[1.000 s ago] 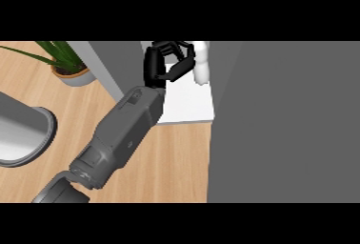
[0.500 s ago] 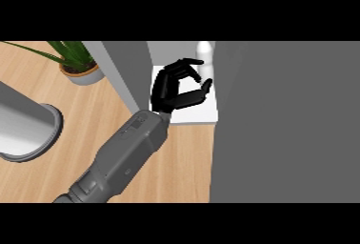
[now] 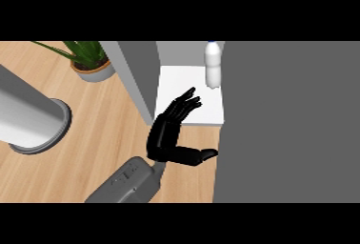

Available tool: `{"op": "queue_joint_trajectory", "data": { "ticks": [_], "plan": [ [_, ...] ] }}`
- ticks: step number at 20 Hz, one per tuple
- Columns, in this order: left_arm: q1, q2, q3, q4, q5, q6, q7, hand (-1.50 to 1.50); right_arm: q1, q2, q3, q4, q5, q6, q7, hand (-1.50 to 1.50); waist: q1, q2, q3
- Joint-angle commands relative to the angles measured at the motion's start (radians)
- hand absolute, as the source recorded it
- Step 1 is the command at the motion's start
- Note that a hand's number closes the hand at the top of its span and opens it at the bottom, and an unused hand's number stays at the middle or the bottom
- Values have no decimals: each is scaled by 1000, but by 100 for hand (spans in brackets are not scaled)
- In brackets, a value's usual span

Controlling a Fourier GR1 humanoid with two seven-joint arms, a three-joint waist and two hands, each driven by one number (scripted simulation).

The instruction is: Pick up the bottled water, place it into the cabinet and close the cabinet

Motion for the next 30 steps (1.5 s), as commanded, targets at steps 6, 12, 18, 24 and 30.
{"op": "queue_joint_trajectory", "data": {
  "ticks": [6,12,18,24,30],
  "plan": [
    [399,248,-26,-375,-6,7,-61,-150,21,-93,46,-149,121,-1,70,-150,18,4,-1],
    [547,390,-46,-494,-2,-104,-107,-150,-76,-271,26,-151,216,106,58,150,37,-5,-5],
    [674,534,34,-568,20,-181,-194,-150,-175,-341,77,-182,245,119,115,150,47,0,-8],
    [779,659,123,-591,68,-307,-278,-150,-287,-307,198,-212,193,78,246,150,52,14,-8],
    [857,760,154,-599,83,-427,-317,-150,-433,-269,290,-162,124,68,411,150,82,28,-9]
  ]
}}
